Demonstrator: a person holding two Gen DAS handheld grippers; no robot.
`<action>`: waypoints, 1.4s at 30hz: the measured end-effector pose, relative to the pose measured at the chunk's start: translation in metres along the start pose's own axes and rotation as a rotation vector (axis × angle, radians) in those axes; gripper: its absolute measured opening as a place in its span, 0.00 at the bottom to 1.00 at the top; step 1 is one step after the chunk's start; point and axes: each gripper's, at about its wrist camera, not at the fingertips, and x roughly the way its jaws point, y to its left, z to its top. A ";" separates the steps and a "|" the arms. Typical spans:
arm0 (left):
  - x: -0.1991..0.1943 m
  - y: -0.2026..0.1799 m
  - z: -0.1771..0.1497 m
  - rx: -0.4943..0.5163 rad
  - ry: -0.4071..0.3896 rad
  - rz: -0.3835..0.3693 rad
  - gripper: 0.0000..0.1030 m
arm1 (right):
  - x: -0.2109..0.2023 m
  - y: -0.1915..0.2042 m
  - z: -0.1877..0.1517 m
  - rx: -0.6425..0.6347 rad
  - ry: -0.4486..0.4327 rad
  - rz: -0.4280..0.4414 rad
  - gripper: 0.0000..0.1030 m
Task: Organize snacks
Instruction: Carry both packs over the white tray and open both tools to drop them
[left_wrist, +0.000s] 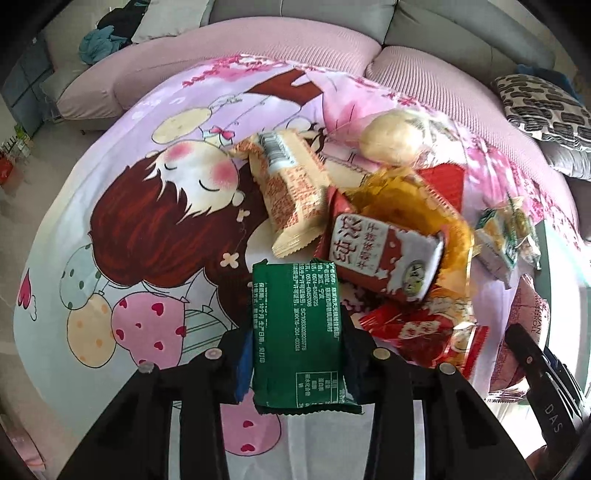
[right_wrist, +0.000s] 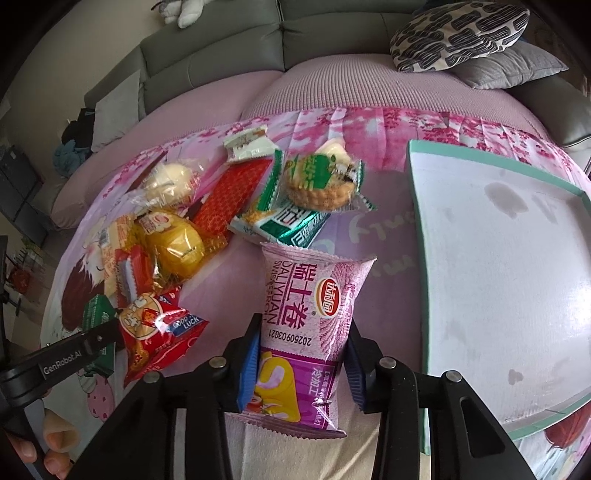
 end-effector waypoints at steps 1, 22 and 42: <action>-0.011 0.002 0.000 -0.001 -0.006 -0.002 0.40 | -0.003 -0.001 0.000 0.003 -0.007 0.004 0.41; -0.064 -0.080 0.016 0.153 -0.139 -0.139 0.40 | -0.057 -0.061 0.034 0.135 -0.174 -0.093 0.41; -0.044 -0.258 0.023 0.419 -0.051 -0.313 0.40 | -0.058 -0.185 0.050 0.393 -0.172 -0.302 0.41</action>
